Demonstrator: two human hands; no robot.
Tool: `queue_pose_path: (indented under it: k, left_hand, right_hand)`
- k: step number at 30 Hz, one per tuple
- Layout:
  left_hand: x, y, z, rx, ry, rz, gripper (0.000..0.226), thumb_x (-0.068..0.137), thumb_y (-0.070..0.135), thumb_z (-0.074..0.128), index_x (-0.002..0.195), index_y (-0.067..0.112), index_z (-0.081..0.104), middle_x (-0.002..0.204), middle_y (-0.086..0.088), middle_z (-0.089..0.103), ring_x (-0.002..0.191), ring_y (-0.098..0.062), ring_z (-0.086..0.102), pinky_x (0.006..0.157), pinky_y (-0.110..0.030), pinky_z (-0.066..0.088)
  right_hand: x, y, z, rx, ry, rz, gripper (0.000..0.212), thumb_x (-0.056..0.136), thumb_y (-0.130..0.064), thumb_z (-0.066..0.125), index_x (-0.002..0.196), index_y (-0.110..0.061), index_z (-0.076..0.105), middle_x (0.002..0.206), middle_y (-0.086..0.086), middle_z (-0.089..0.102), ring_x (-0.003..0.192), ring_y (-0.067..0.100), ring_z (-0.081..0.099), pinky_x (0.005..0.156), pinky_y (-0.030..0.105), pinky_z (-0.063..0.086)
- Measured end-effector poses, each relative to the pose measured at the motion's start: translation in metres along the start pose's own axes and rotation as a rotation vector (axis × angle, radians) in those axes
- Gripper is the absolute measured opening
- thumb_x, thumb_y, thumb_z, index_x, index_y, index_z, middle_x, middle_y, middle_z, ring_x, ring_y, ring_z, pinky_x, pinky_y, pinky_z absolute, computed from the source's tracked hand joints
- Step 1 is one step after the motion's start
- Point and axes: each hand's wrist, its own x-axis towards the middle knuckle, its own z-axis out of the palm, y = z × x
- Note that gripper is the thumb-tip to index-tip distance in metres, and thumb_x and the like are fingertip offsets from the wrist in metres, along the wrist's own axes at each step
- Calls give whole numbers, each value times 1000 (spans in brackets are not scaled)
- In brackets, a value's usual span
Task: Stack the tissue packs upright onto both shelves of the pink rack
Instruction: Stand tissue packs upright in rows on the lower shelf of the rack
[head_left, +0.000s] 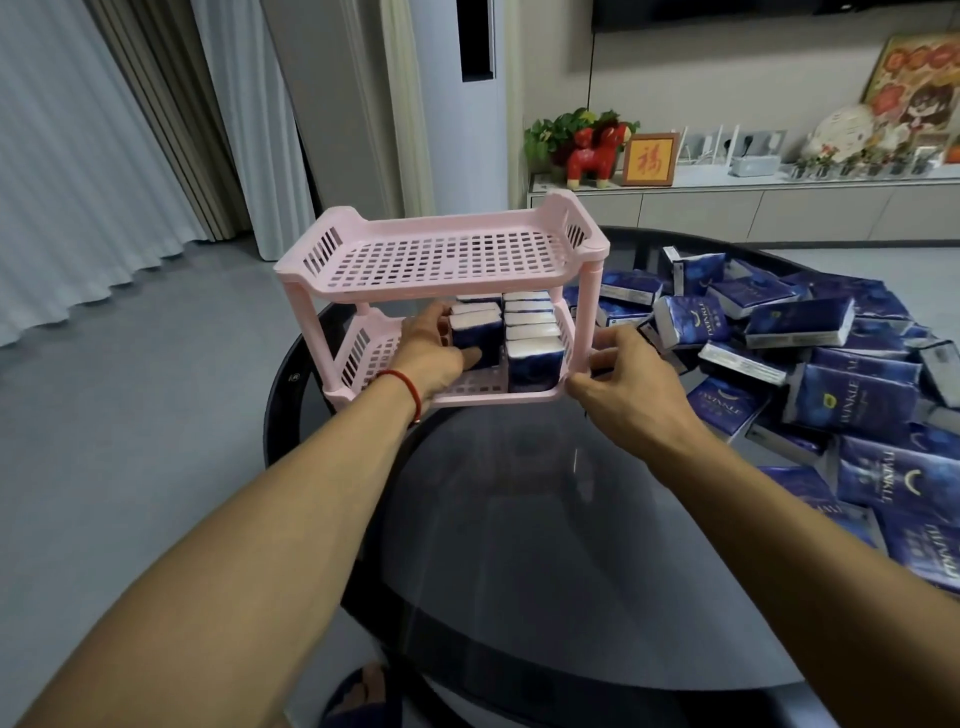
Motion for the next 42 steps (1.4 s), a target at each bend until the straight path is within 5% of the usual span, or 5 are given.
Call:
queue_pose_path:
  k: [10,19,31,36,42]
  left_hand:
    - [-1,-6,7,234,104,41,49,83,16,82,126,14,60,108,4,62,101,-17,59,88,-24,45]
    - [1,1,18,322,112,101,39,88,16,71,126,14,64,125,-10,70,116,-32,63,96,-33,49]
    - [2,-5,7,197,24,30,67,77,24,86,137,21,55,125,0,68,113,-22,63,101,-35,52]
    - [-8,-4,1,303,47,25,72,84,16,79,147,15,44,124,-9,61,115,-30,61,100,-37,52]
    - [-65,3,-1,496,95,81,59,84,15,73,138,13,48,134,-17,43,129,-37,43,112,-50,42]
  right_hand:
    - [-4,-4,2,-1,1,-14,47,90,-14,66,133,-18,50,120,3,65,103,23,65,88,41,57]
    - [-9,-2,-2,-39,-29,-52,50,91,-15,65,138,-20,50,123,-2,64,109,21,64,97,45,54]
    - [-21,3,-13,-89,-53,-31,50,95,-21,66,141,-19,47,106,-5,59,103,17,63,95,41,54]
    - [-48,14,-24,-351,-59,-35,52,91,-19,64,140,-17,47,129,7,59,113,25,60,95,45,54]
    - [-91,25,-55,-889,90,68,43,89,-35,57,127,-15,49,125,9,53,118,32,49,93,45,41]
